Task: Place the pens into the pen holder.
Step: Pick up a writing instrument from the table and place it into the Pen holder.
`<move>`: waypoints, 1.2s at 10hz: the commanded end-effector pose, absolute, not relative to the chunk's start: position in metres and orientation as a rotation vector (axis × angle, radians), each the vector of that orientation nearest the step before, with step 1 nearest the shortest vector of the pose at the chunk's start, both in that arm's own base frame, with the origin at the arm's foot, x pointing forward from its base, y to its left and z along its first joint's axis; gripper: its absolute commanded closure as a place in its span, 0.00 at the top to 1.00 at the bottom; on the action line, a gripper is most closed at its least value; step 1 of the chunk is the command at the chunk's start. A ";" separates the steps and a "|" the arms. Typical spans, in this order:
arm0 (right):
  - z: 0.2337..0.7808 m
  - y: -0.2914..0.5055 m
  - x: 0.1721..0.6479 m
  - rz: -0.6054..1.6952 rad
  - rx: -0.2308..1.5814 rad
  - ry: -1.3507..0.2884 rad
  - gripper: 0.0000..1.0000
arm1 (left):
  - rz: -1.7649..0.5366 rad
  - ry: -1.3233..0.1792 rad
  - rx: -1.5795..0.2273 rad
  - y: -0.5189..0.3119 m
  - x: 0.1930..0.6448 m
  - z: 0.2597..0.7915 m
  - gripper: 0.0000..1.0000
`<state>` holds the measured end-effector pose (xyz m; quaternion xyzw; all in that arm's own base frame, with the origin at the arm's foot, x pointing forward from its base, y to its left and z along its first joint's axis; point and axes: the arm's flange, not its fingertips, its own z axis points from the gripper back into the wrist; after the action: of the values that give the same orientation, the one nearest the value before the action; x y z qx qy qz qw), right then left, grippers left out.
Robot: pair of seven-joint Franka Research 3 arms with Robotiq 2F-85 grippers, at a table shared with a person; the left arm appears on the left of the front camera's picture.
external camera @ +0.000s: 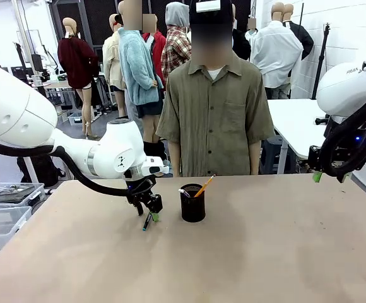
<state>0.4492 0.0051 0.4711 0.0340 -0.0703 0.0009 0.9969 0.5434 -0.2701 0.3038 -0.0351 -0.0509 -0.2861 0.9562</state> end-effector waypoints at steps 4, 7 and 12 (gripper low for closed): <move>0.468 0.008 0.446 -0.019 0.037 -0.140 0.67 | -0.570 -0.077 0.000 -0.275 0.546 0.303 0.11; 0.468 0.008 0.446 -0.019 0.037 -0.140 0.67 | -0.575 -0.069 -0.002 -0.275 0.544 0.305 0.00; 0.468 0.008 0.446 -0.019 0.037 -0.140 0.67 | -0.630 -0.133 -0.161 -0.263 0.539 0.328 0.00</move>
<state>0.4492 0.0051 0.4711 0.0340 -0.0703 0.0009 0.9969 0.5459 -0.2733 0.3169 -0.0415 -0.0492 -0.2960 0.9530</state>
